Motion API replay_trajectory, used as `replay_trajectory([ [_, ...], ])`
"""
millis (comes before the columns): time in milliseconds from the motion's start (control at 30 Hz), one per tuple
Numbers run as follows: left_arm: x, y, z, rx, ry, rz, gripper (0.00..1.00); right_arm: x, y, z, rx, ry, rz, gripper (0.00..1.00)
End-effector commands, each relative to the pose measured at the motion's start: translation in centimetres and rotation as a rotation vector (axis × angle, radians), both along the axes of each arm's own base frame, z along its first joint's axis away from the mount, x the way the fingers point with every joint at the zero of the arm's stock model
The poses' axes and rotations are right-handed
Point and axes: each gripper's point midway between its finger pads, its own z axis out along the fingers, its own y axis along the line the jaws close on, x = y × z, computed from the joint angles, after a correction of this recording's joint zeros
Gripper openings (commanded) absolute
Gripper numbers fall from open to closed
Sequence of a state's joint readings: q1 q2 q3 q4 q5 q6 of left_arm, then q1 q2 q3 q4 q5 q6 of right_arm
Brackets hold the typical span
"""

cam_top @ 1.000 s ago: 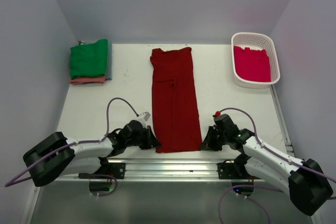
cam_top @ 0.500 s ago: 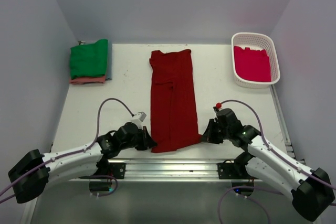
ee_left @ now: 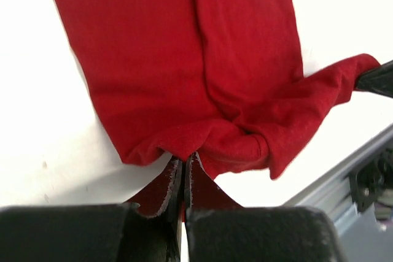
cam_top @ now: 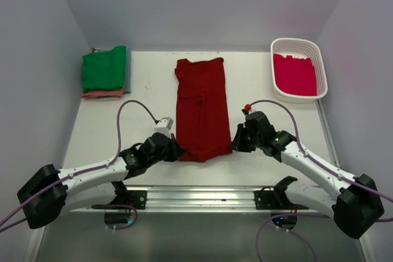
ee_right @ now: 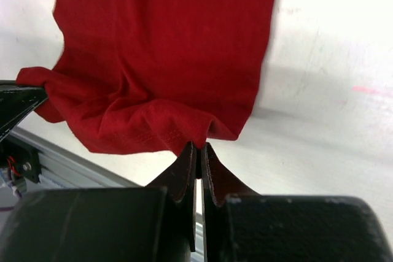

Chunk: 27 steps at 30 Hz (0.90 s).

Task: Fold and stack the t-shirts
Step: Fold the tshirt

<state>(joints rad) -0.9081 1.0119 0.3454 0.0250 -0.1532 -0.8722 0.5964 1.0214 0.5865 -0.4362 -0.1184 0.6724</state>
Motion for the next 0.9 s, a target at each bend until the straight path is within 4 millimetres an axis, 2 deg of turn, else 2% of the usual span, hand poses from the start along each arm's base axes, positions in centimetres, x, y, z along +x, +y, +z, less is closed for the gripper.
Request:
replay_trajectory([
  [0, 4.3, -0.7, 4.1, -0.046, -0.171, 0.059, 0.0, 3.4, 0.7, 2.6, -0.018, -0.137, -0.002, 0.0],
  [167, 7.0, -0.1, 4.9, -0.054, -0.206, 0.074, 0.0, 6.0, 1.4, 3.3, -0.044, -0.188, -0.007, 0.0],
  [200, 7.4, 0.0, 5.1, -0.049, -0.214, 0.071, 0.0, 6.4, 1.5, 2.7, -0.059, -0.177, -0.004, 0.0],
  [233, 7.8, 0.1, 4.9, -0.035, -0.215, 0.078, 0.0, 7.0, 1.9, 3.3, -0.059, -0.196, 0.001, 0.0],
  [300, 8.8, 0.3, 5.4, -0.024, -0.237, 0.09, 0.0, 8.1, 1.8, 2.6, -0.1, -0.199, -0.014, 0.0],
  [333, 9.4, 0.3, 5.3, -0.018, -0.239, 0.096, 0.0, 8.9, 2.0, 3.1, -0.101, -0.218, -0.016, 0.0],
  [567, 13.0, -0.6, 6.5, -0.04, -0.285, 0.085, 0.0, 13.3, 2.5, 2.8, -0.148, -0.242, -0.051, 0.0],
  [600, 13.4, -0.7, 5.9, -0.021, -0.28, 0.079, 0.0, 13.8, 2.5, 2.8, -0.148, -0.241, -0.052, 0.0],
  [633, 14.4, -0.7, 6.5, -0.025, -0.293, 0.086, 0.0, 14.5, 2.8, 2.6, -0.153, -0.239, -0.05, 0.0],
  [700, 15.4, -0.8, 5.8, -0.009, -0.284, 0.075, 0.0, 15.7, 2.4, 2.7, -0.159, -0.243, -0.069, 0.0],
  [733, 16.5, -0.7, 6.4, -0.015, -0.294, 0.086, 0.0, 16.5, 2.5, 2.7, -0.16, -0.244, -0.073, 0.0],
  [767, 17.0, -0.6, 6.2, -0.011, -0.29, 0.084, 0.0, 17.2, 2.0, 2.8, -0.161, -0.244, -0.09, 0.0],
  [800, 17.6, -0.5, 5.3, 0.002, -0.271, 0.084, 0.0, 17.8, 1.8, 2.7, -0.164, -0.244, -0.1, 0.0],
  [833, 18.8, -0.2, 5.9, -0.013, -0.277, 0.089, 0.0, 18.7, 1.8, 3.4, -0.154, -0.255, -0.11, 0.0],
  [867, 19.3, -0.3, 5.8, -0.022, -0.269, 0.079, 0.0, 19.6, 1.2, 2.9, -0.16, -0.243, -0.129, 0.0],
])
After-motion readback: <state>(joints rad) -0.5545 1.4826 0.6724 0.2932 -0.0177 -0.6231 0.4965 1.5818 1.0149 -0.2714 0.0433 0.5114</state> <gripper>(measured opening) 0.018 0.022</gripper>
